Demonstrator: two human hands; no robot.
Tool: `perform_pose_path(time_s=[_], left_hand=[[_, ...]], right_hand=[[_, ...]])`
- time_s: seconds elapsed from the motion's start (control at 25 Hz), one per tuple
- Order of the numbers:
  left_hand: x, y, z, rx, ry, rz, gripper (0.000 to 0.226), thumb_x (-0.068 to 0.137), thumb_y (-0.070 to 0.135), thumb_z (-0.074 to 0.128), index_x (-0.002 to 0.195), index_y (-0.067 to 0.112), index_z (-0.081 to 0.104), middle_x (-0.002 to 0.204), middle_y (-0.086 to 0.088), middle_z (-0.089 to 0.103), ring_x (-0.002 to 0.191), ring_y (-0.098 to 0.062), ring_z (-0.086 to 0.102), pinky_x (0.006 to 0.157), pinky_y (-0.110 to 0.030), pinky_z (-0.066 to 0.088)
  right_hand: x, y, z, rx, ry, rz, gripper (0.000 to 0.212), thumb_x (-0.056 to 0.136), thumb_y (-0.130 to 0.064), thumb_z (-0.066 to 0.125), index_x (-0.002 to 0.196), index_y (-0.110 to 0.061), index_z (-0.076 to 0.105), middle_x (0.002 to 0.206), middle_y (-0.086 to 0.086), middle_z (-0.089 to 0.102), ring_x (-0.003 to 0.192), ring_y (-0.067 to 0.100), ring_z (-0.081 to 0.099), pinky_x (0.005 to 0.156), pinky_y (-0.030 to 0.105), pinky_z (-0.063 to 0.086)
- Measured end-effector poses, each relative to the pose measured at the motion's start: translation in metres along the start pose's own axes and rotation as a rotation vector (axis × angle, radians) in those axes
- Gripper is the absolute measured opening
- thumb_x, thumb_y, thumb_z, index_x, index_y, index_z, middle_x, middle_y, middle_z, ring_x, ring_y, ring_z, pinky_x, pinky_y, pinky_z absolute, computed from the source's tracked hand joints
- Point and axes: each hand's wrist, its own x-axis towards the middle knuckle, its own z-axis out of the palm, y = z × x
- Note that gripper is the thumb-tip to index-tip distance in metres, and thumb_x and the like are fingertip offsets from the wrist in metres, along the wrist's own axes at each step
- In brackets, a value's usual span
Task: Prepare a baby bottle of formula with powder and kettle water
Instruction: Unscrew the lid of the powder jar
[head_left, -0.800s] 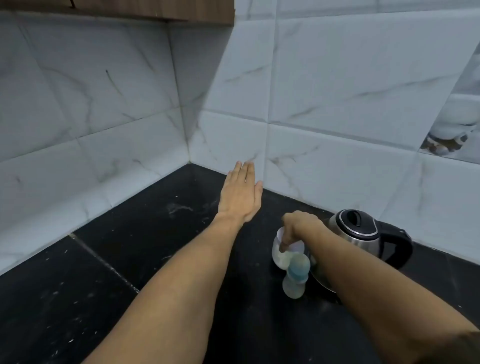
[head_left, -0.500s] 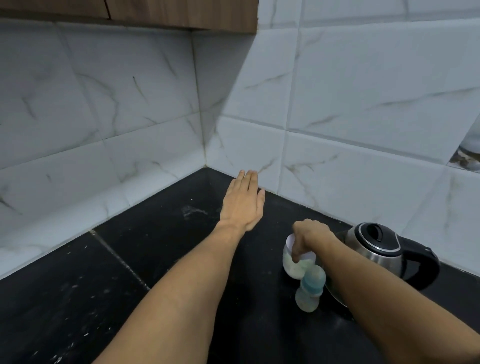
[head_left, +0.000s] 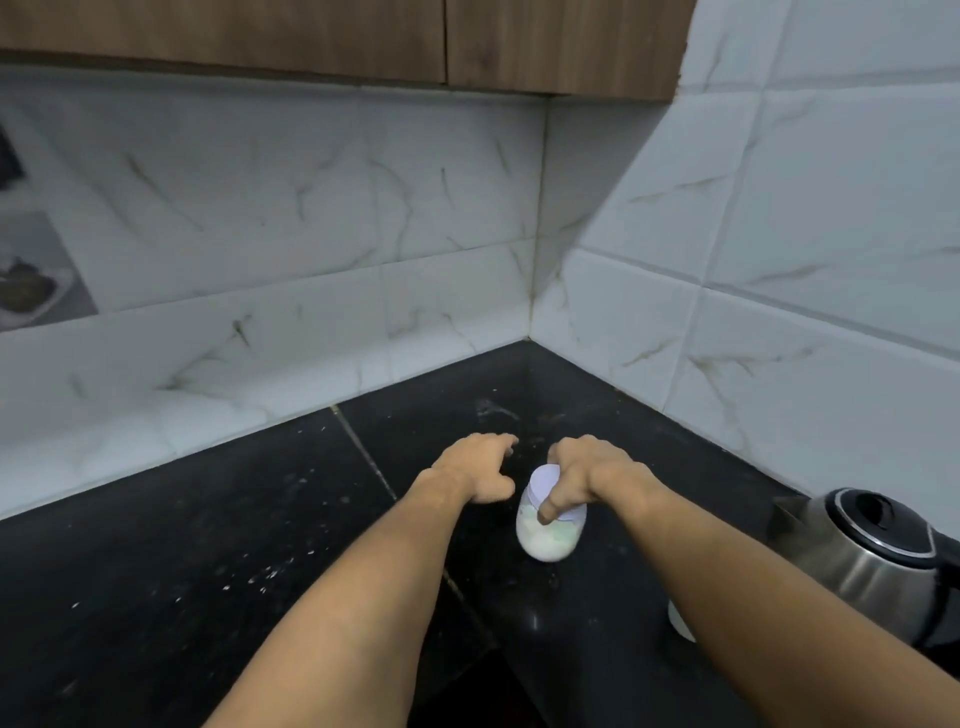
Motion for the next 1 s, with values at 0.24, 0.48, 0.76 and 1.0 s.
perform_pose_path(time_s=[0.24, 0.48, 0.76, 1.0], left_hand=[[-0.038, -0.014, 0.041, -0.123, -0.141, -0.103, 0.110, 0.050, 0.061, 0.090, 0.149, 0.032, 0.050, 0.141, 0.010, 0.061, 0.130, -0.017, 0.056, 0.108, -0.041, 0.050], [-0.041, -0.015, 0.072, -0.308, -0.083, -0.120, 0.096, 0.045, 0.059, 0.098, 0.130, 0.033, 0.060, 0.112, 0.015, 0.070, 0.107, -0.011, 0.066, 0.097, -0.037, 0.057], [-0.037, -0.020, 0.094, -0.430, -0.004, -0.097, 0.082, 0.046, 0.054, 0.097, 0.118, 0.036, 0.063, 0.104, 0.015, 0.071, 0.104, -0.010, 0.066, 0.095, -0.038, 0.057], [-0.037, -0.021, 0.099, -0.453, 0.061, -0.092, 0.076, 0.042, 0.061, 0.093, 0.110, 0.041, 0.064, 0.099, 0.018, 0.071, 0.101, -0.011, 0.066, 0.093, -0.038, 0.057]], right_hand=[[-0.013, -0.028, 0.021, -0.027, -0.042, -0.054, 0.068, 0.061, -0.055, 0.090, 0.116, -0.023, 0.066, 0.103, -0.003, 0.063, 0.094, 0.021, 0.067, 0.069, 0.032, 0.051], [-0.007, -0.030, 0.039, -0.023, -0.037, -0.064, 0.066, 0.062, -0.054, 0.090, 0.113, -0.020, 0.066, 0.104, -0.002, 0.064, 0.093, 0.021, 0.068, 0.071, 0.033, 0.056], [0.007, -0.026, 0.054, 0.035, -0.043, -0.108, 0.057, 0.058, -0.054, 0.085, 0.101, -0.021, 0.068, 0.094, -0.002, 0.066, 0.085, 0.019, 0.068, 0.063, 0.031, 0.055], [0.012, -0.025, 0.052, -0.028, -0.040, -0.185, 0.050, 0.060, -0.056, 0.084, 0.094, -0.023, 0.068, 0.091, -0.002, 0.066, 0.084, 0.020, 0.065, 0.067, 0.034, 0.056]])
